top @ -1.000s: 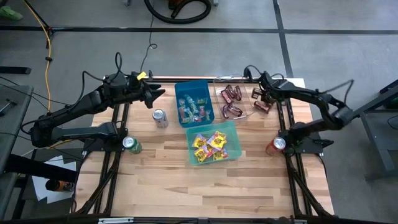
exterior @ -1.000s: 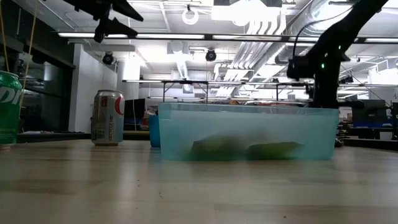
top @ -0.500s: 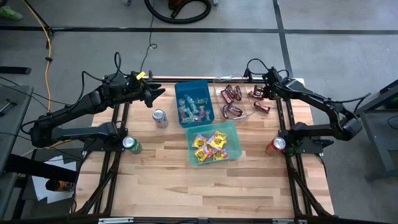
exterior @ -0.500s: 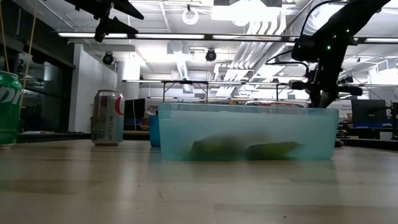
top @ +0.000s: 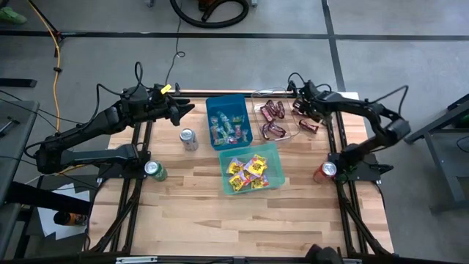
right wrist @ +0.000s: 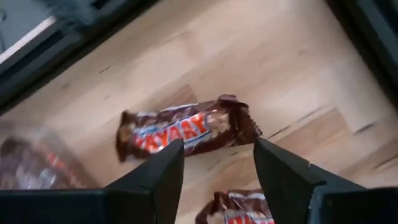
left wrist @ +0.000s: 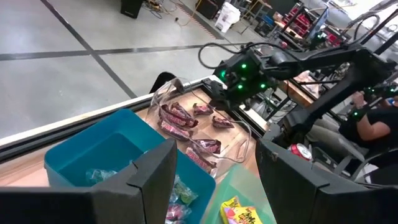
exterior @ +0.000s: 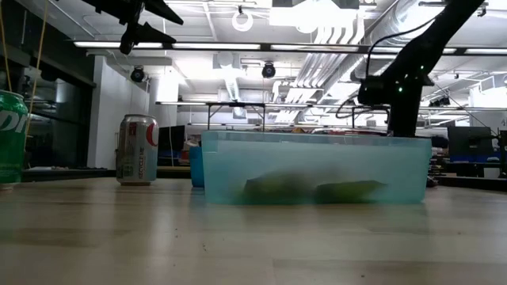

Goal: Sort candy
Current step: Put the brown candy into the transparent bin

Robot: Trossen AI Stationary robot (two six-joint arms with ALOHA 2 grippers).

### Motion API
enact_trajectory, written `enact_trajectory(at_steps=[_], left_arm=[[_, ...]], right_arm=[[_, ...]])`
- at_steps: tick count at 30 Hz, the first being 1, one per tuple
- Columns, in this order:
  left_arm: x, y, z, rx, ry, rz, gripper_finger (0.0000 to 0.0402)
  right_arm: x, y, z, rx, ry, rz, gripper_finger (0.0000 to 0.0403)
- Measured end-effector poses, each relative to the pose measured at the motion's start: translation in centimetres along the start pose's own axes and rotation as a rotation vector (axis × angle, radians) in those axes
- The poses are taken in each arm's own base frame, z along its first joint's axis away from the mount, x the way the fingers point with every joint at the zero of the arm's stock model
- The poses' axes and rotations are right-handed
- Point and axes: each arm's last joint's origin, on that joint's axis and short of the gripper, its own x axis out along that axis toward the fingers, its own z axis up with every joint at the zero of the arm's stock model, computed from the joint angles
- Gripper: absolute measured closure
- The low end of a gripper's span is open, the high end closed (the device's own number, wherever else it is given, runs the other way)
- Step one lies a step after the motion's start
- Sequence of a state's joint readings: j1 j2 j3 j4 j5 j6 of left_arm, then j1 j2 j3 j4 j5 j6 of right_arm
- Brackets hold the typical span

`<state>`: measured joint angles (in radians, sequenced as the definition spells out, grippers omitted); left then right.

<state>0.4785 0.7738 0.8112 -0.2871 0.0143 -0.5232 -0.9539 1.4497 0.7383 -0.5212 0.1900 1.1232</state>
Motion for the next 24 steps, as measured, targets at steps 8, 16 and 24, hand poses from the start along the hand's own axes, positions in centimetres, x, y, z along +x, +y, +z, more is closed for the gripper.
enact_trajectory(at_steps=[8, 16, 24], left_arm=[[0.0, 0.0, 0.0, 0.000, 0.000, 0.000, 0.0197], [0.0, 0.0, 0.0, 0.002, 0.002, 0.001, 0.0197], [0.0, 0.0, 0.0, 0.085, 0.001, 0.000, 0.0197]], right_arm=[[1.9, 0.8, 0.1, 0.191, -0.017, 0.017, 0.0219], [3.5, 1.3, -0.2, 0.228, -0.011, 0.003, 0.0247], [1.7, 1.0, -0.7, 0.079, -0.035, 0.010, 0.0384]])
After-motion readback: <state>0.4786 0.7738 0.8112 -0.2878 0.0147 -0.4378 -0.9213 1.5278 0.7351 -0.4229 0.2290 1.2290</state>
